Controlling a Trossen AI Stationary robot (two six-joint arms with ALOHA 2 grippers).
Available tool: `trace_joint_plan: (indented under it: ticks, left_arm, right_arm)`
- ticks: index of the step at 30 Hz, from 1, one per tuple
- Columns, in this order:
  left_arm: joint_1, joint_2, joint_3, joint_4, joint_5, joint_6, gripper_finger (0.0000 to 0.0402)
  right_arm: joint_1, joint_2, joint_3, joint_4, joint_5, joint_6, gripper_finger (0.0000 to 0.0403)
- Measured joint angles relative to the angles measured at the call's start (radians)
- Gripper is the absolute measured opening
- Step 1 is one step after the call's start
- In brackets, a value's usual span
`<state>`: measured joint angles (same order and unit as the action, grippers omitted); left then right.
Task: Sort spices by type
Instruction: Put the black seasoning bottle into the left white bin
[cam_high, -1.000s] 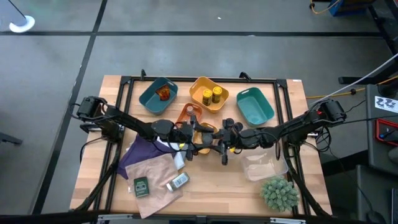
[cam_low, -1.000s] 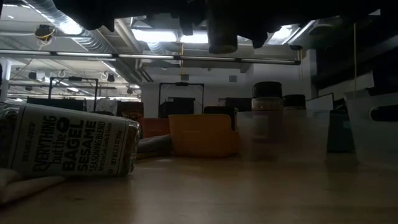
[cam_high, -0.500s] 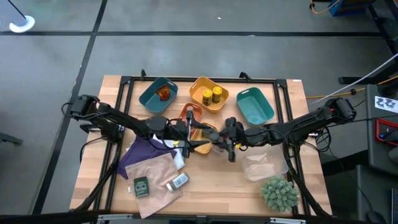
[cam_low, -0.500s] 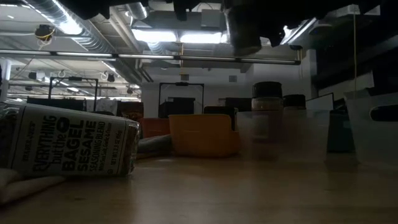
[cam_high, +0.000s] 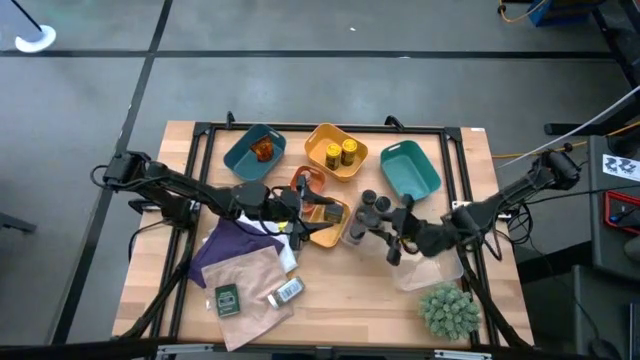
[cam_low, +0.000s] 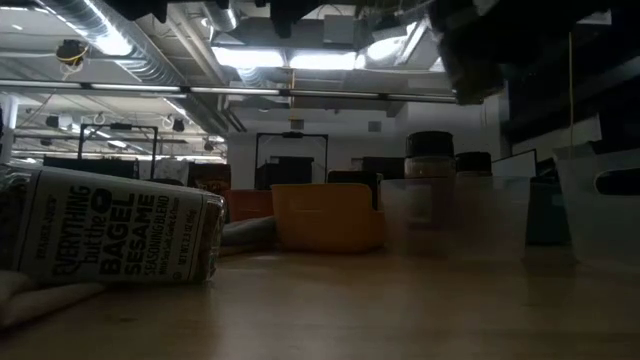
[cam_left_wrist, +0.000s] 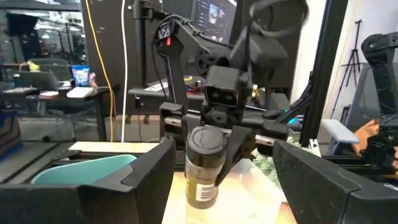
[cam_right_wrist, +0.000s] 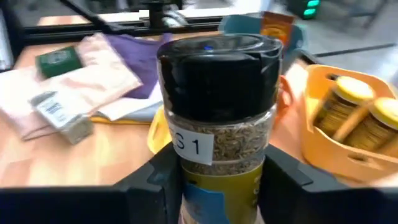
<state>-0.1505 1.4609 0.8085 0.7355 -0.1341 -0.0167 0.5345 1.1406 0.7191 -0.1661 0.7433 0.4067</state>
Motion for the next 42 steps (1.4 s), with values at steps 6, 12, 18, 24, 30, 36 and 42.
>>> trace_joint_plan:
  ticks: [6,12,18,24,30,36,42]
  left_arm:
    - [0.000,0.000,0.000,-0.025,0.000,-0.009,0.0253]
    - [0.000,0.000,0.000,-0.023,0.000,-0.021,0.0253]
    - [0.000,0.000,0.000,-0.023,0.000,-0.034,0.0253]
    - [0.000,0.000,0.000,-0.024,0.000,-0.035,0.0253]
    - [0.000,0.000,-0.001,-0.031,0.000,-0.036,0.0253]
    - [0.000,0.000,-0.001,-0.058,0.000,-0.036,0.0253]
    - [0.000,0.001,-0.001,-0.071,0.000,-0.036,0.0253]
  right_arm:
    - [0.079,0.002,-0.166,0.084,0.229,0.250,0.0152]
    - [0.080,0.002,-0.350,0.370,0.318,0.262,0.0152]
    - [0.080,0.009,-0.436,0.479,0.327,0.267,0.0152]
    - [0.080,0.088,-0.442,0.555,0.355,0.256,0.0152]
    - [0.080,0.205,-0.440,0.739,0.365,0.182,0.0152]
    - [0.080,0.300,-0.440,0.820,0.369,0.165,0.0152]
    - [0.080,0.341,-0.440,0.831,0.365,0.165,0.0152]
